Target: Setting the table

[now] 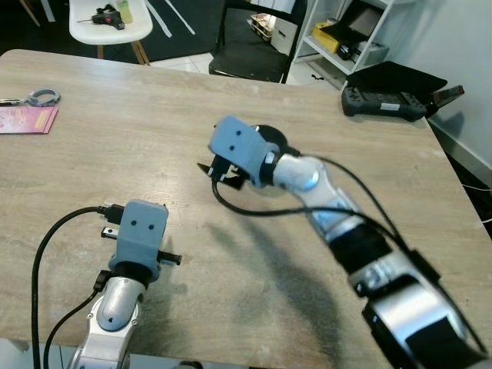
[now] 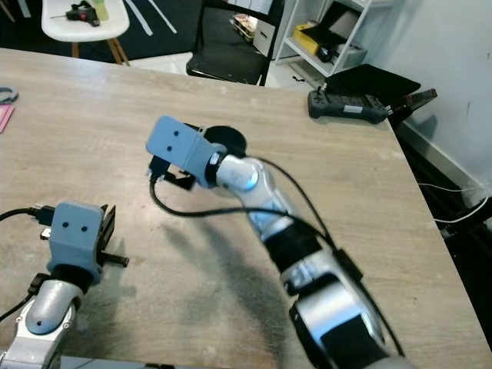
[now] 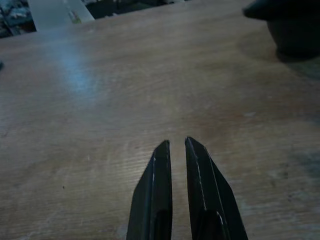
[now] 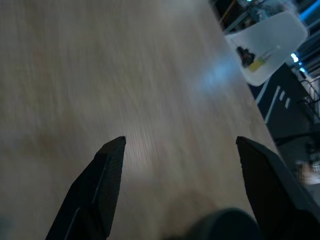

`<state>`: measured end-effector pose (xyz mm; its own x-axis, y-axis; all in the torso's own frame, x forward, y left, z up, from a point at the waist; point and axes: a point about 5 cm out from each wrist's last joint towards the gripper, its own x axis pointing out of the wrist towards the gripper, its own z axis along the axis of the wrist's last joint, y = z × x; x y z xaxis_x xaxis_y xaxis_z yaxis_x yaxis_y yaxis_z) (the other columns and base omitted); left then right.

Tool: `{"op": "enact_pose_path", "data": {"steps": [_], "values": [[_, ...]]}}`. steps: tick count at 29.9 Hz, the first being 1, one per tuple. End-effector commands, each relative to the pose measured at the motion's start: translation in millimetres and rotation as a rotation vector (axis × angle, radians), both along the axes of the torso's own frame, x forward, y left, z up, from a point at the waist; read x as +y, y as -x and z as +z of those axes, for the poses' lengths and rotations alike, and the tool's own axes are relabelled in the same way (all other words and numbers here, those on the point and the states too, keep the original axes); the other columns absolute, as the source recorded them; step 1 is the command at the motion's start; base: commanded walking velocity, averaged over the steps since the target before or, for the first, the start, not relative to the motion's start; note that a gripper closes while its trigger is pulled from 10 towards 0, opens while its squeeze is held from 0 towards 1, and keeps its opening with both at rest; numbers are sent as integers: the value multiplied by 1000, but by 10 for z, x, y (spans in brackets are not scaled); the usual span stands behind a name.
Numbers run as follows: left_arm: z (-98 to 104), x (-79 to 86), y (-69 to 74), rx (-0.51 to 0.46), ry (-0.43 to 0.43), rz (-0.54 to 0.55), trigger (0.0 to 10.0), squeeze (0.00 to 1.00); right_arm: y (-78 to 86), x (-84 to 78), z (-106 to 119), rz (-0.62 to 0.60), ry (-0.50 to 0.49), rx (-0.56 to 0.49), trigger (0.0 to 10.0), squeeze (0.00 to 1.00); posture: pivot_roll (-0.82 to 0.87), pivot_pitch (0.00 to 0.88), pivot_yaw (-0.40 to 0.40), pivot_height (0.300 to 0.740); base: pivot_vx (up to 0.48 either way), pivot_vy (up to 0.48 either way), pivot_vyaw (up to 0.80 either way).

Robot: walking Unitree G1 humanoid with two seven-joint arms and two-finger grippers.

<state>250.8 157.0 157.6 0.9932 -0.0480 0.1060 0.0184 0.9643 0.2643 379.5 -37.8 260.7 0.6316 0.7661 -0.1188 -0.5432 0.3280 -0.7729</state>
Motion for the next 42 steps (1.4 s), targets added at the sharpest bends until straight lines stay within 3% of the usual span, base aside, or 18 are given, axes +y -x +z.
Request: {"op": "enact_pose_path", "data": {"steps": [1, 6, 10, 14, 19, 22, 27, 31, 35, 42], "values": [[-42, 3, 35, 17, -3, 13, 10000, 0, -45, -42, 14, -3, 90, -37, 10000, 0, 160, 147, -42, 740, 0, 0, 0], [-47, 5, 52, 18, -2, 19, 10000, 0, -107, -189, 142, 17, 235, -71, 10000, 0, 161, 149, -54, 740, 0, 0, 0], [-59, -10, 68, 19, 3, 26, 10000, 0, -38, -400, -37, 178, 325, 127, 10000, 0, 165, 153, -75, 740, 0, 0, 0], [-66, -9, 79, 20, 5, 33, 10000, 0, -46, -535, -153, 187, 382, 199, 10000, 0, 167, 154, -78, 740, 0, 0, 0], [-69, -9, 83, 20, 6, 39, 10000, 0, -126, -471, -144, 106, 307, 144, 10000, 0, 166, 156, -82, 740, 0, 0, 0], [-65, -18, 84, 17, 9, 40, 10000, 0, -171, -449, -93, 63, 206, 163, 10000, 0, 173, 157, -83, 740, 0, 0, 0], [-68, -12, 98, 21, 3, 40, 10000, 0, -164, -536, -39, 113, 121, 256, 10000, 0, 179, 157, -78, 740, 0, 0, 0], [-65, 7, 104, 26, -3, 36, 10000, 0, -185, -545, 42, 95, 67, 230, 10000, 0, 183, 159, -50, 740, 0, 0, 0], [-52, 15, 89, 29, -14, 18, 10000, 0, -243, -577, -12, -16, 138, 173, 10000, 0, 179, 162, -37, 740, 0, 0, 0], [-50, -8, 89, 34, -19, -3, 10000, 0, -267, -627, -85, -64, 123, 231, 10000, 0, 177, 166, -17, 740, 0, 0, 0]]}}
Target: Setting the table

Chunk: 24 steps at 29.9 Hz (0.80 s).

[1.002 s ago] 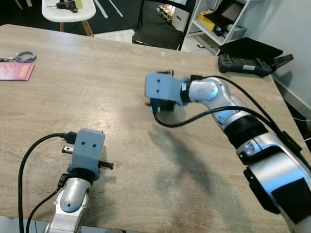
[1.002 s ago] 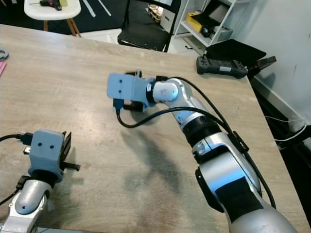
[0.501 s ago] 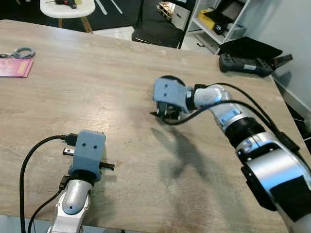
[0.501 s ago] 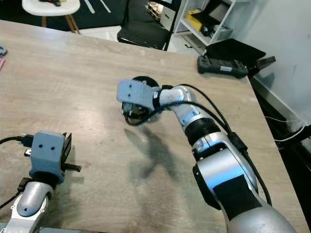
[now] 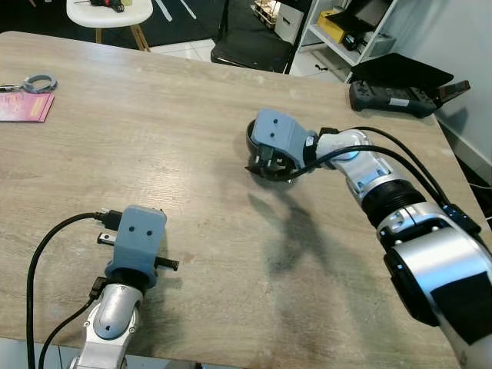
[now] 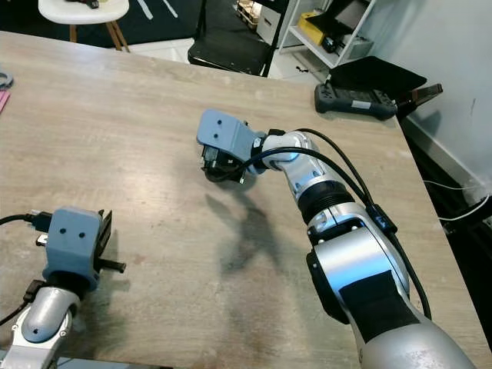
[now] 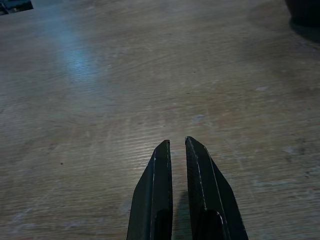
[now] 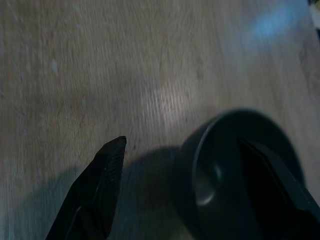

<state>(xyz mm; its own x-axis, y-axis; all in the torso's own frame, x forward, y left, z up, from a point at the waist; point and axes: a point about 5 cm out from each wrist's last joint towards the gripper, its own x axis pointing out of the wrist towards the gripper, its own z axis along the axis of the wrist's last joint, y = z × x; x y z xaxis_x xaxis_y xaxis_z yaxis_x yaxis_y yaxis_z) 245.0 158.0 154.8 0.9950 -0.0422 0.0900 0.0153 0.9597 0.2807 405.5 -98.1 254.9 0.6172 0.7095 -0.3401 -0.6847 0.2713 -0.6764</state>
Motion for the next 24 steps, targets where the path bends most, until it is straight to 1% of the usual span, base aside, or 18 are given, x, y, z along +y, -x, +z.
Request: {"op": "enact_pose_path", "data": {"steps": [1, 2, 6, 7, 8, 9, 10, 18, 22, 24], "values": [[-21, -15, 35, 20, -3, -11, 10000, 0, -14, -49, -54, -35, 12, 21, 10000, 0, 180, 165, -15, 740, 0, 0, 0], [-21, -15, 35, 20, -3, -11, 10000, 0, -14, -49, -54, -35, 12, 21, 10000, 0, 180, 165, -15, 740, 0, 0, 0], [-17, 21, 41, 22, -11, -10, 10000, 0, -25, -149, -155, -85, 40, 36, 10000, 0, 186, 156, -7, 740, 0, 0, 0], [-14, 27, 39, 22, -13, -10, 10000, 0, -25, -163, -169, -90, 44, 37, 9373, 4, 186, 156, -7, 740, 0, 0, 0], [-10, 30, 36, 21, -15, -10, 10000, 0, -24, -172, -182, -93, 46, 40, 3216, 31, 186, 153, -5, 740, 0, 0, 0], [-8, 31, 32, 20, -16, -11, 10000, 0, -20, -176, -195, -89, 47, 47, 0, 59, 185, 150, -5, 740, 0, 0, 0], [-6, 30, 28, 19, -16, -11, 10000, 0, -16, -177, -205, -85, 45, 53, 0, 90, 184, 149, -5, 740, 0, 0, 0], [-2, 14, 9, 16, -14, -16, 10000, 0, 5, -150, -257, -58, 39, 83, 0, 122, 182, 144, -7, 740, 0, 0, 0], [-1, 16, 8, 15, -14, -14, 10000, 0, 7, -134, -246, -52, 6, 93, 0, 125, 186, 144, -10, 740, 0, 0, 0], [0, 18, 10, 15, -13, -12, 10000, 0, 4, -129, -219, -52, -28, 96, 0, 141, 187, 145, -12, 740, 0, 0, 0]]}}
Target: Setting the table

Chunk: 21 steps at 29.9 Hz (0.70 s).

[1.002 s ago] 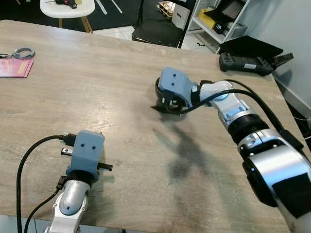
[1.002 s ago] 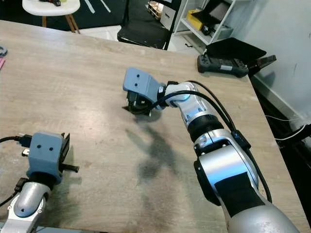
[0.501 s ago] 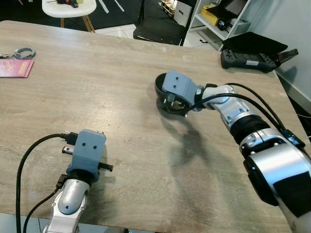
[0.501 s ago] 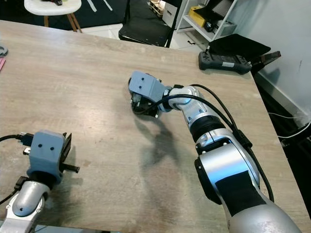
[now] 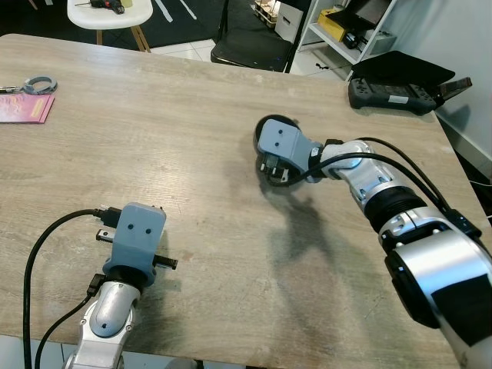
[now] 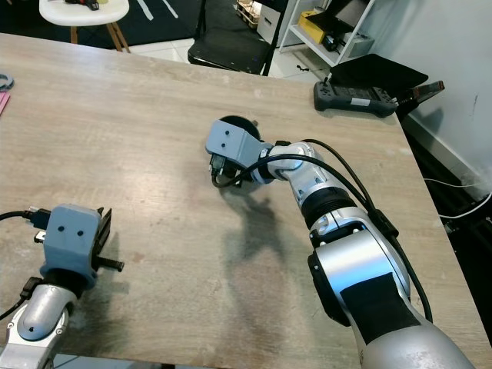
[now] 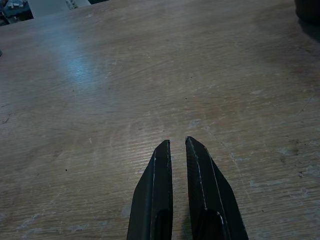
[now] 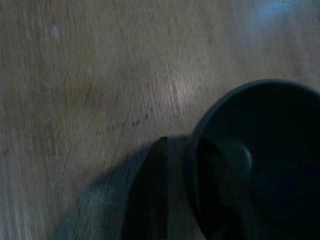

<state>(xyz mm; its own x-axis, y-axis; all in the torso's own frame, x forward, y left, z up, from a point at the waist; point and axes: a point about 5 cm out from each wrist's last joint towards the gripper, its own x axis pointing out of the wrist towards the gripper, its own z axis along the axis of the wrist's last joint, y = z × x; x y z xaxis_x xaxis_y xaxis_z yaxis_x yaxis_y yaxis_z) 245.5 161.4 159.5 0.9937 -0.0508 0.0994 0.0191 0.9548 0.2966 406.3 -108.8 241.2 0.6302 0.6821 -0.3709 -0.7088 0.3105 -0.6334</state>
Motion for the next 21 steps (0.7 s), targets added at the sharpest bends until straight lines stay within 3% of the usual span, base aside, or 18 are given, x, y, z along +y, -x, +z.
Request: {"op": "enact_pose_path", "data": {"steps": [1, 5, 6, 8, 9, 10, 12, 18, 21], "values": [[-46, -15, 17, 24, 4, -3, 10000, 0, 10, -25, -51, -5, -60, 39, 0, 153, 188, 145, -13, 740, 0, 0, 0], [-41, -11, 22, 21, 7, 4, 10000, 0, -7, -59, 69, -26, -192, 23, 0, 149, 188, 147, -18, 740, 0, 0, 0], [-31, -3, 19, 18, 9, 9, 10000, 0, -17, -81, 157, -39, -271, -7, 1020, 125, 187, 150, -18, 740, 0, 0, 0], [-24, 3, 19, 15, 9, 12, 10000, 0, -22, -98, 218, -48, -324, -28, 1020, 125, 187, 151, -18, 740, 0, 0, 0], [-13, 12, 16, 13, 10, 14, 10000, 0, -21, -111, 308, -54, -417, -65, 10000, 63, 183, 153, -15, 740, 0, 0, 0], [-7, 19, 12, 12, 9, 15, 10000, 0, -11, -114, 380, -58, -509, -101, 10000, 0, 179, 154, -9, 740, 0, 0, 0], [-8, 22, 4, 14, 7, 8, 10000, 0, 9, -131, 438, -91, -631, -161, 10000, 0, 173, 154, -2, 740, 0, 0, 0], [-11, -21, -28, 19, 5, -23, 10000, 0, 102, -94, 349, -151, -708, -227, 10000, 0, 150, 151, 15, 740, 0, 0, 0], [-8, -49, -53, 18, 7, -37, 10000, 0, 198, -150, 255, -240, -776, -268, 10000, 0, 141, 148, 21, 740, 0, 0, 0]]}}
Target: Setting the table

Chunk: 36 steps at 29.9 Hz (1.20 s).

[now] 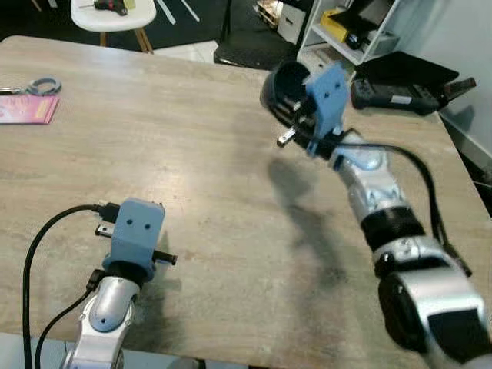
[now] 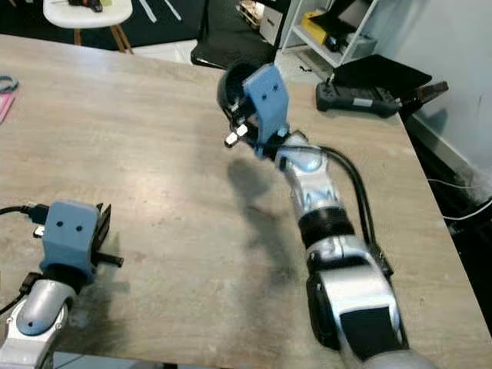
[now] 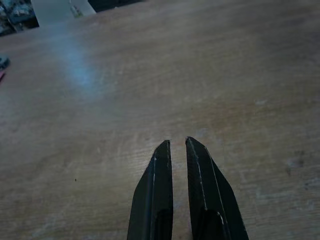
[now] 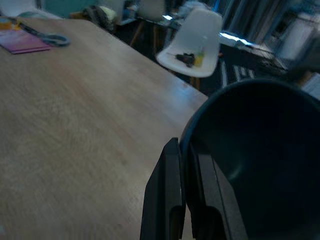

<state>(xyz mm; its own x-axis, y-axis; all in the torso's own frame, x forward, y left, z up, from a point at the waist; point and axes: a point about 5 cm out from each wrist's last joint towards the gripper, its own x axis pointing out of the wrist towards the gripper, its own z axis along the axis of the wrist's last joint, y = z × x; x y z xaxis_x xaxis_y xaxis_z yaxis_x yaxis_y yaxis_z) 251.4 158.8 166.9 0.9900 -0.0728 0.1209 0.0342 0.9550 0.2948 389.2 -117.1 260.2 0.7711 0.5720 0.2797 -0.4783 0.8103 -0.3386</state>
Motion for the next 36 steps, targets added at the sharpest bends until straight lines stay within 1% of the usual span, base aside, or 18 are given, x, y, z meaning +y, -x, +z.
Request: {"op": "enact_pose_path", "data": {"steps": [1, 2, 3, 4, 6, 8, 9, 11, 13, 15, 16, 17, 18, 22, 27, 36], "values": [[-79, -23, -1, 38, 5, -15, 10000, 0, 54, -97, 39, -85, -72, -36, 10000, 0, 139, 148, 21, 740, 0, 0, 0], [-79, -23, -1, 38, 5, -15, 10000, 0, 54, -97, 39, -85, -72, -36, 10000, 0, 139, 148, 21, 740, 0, 0, 0], [-75, -26, -13, 37, 7, -16, 10000, 0, 128, -174, -26, -158, -141, -45, 10000, 0, 136, 148, 20, 740, 0, 0, 0], [-75, -26, -13, 37, 7, -16, 10000, 0, 128, -174, -26, -158, -141, -45, 10000, 0, 136, 148, 20, 740, 0, 0, 0], [-75, -29, -20, 36, 7, -19, 10000, 0, 213, -245, -87, -227, -234, -43, 10000, 0, 130, 146, 21, 740, 0, 0, 0], [-74, -31, -29, 36, 9, -21, 10000, 0, 287, -311, -160, -314, -305, -38, 10000, 0, 128, 145, 21, 740, 0, 0, 0], [-74, -32, -34, 36, 9, -22, 10000, 0, 332, -333, -199, -356, -329, -33, 10000, 0, 125, 144, 20, 740, 0, 0, 0], [-72, -34, -41, 35, 14, -22, 10000, 0, 397, -347, -268, -405, -362, -20, 10000, 0, 124, 144, 17, 740, 0, 0, 0], [-70, -36, -46, 34, 21, -22, 10000, 0, 451, -342, -306, -429, -377, -7, 10000, 0, 124, 144, 17, 740, 0, 0, 0], [-78, -38, -50, 40, 31, -21, 10000, 0, 508, -306, -436, -454, -390, 27, 10000, 0, 123, 142, 14, 740, 0, 0, 0], [-78, -38, -50, 40, 31, -21, 10000, 0, 508, -306, -436, -454, -390, 27, 10000, 0, 123, 142, 14, 740, 0, 0, 0], [-95, -30, -55, 50, 39, -11, 10000, 0, 529, -305, -573, -481, -402, 76, 10000, 0, 122, 141, 12, 740, 0, 0, 0], [-101, -26, -57, 53, 46, -6, 10000, 0, 532, -312, -617, -490, -403, 92, 10000, 0, 122, 141, 12, 740, 0, 0, 0], [-121, -18, -61, 65, 73, 7, 10000, 0, 552, -336, -661, -520, -407, 118, 10000, 0, 117, 140, 10, 740, 0, 0, 0], [-132, -24, -73, 71, 82, 10, 10000, 0, 568, -369, -649, -548, -402, 129, 10000, 0, 115, 139, 7, 740, 0, 0, 0], [-136, -32, -75, 69, 91, 14, 10000, 0, 582, -380, -653, -559, -395, 133, 10000, 0, 113, 140, 5, 740, 0, 0, 0]]}}
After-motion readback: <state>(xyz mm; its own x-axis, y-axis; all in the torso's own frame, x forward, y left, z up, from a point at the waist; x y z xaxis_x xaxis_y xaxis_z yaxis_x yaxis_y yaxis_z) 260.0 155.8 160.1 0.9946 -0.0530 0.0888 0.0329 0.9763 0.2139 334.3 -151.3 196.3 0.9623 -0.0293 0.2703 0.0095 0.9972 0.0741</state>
